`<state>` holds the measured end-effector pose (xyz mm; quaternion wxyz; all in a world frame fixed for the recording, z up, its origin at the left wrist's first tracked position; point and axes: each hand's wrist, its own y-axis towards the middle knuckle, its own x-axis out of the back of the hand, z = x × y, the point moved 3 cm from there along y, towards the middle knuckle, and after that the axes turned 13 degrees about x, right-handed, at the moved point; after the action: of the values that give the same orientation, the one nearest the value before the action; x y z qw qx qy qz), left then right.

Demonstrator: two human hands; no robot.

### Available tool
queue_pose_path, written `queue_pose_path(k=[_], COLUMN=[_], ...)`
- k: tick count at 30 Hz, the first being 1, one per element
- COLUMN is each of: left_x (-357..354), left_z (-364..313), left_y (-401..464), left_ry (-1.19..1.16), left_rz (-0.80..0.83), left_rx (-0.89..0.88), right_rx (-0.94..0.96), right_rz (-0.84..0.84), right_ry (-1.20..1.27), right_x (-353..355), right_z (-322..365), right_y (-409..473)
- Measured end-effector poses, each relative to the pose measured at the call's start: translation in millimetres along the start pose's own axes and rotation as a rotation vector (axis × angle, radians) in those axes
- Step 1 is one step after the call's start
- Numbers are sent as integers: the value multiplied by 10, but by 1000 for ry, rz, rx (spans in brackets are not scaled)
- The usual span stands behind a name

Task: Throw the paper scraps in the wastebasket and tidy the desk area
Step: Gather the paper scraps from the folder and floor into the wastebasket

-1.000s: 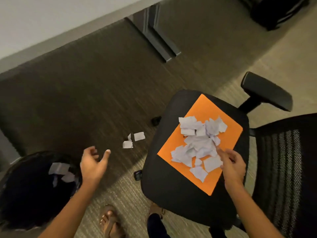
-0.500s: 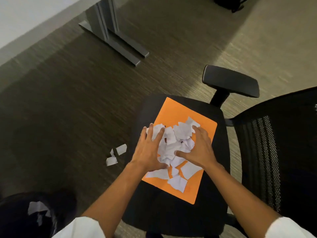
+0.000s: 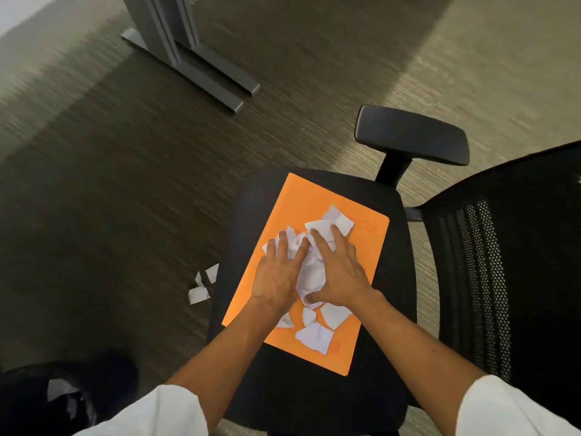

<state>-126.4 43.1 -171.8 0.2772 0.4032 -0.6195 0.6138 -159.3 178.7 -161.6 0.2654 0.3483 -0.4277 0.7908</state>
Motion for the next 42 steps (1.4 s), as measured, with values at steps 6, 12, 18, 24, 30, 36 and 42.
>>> queue_pose_path(k=[6,12,18,24,30,36,42], left_x=[-17,-12,50,162,195,139,-28], left_z=[27,88,226,365,622,995,1613], left_y=[-39,-31,-33,-80,-259,-589,-983], left_ry=[-90,-466,-848,-1041,-1374,-1748,-1977], left_rz=[-67,-154,-146,-179,-135,-60,-137], left_rx=[-55,-56,92,173,305,430,577], right_rx=[-13,-2,-41,-244,-433,-377,-206], right_rz=[-122,-334,-553,-640,-755,-677,-599], right_ry=[11,217,394,559,822,1085,1155], right_x=[-120,-86,78,51,8,32,30], right_z=[-7,-132,-196,-364,-399,199,1058], right_y=[-4,-115,-334,-516,-709,-734,-572])
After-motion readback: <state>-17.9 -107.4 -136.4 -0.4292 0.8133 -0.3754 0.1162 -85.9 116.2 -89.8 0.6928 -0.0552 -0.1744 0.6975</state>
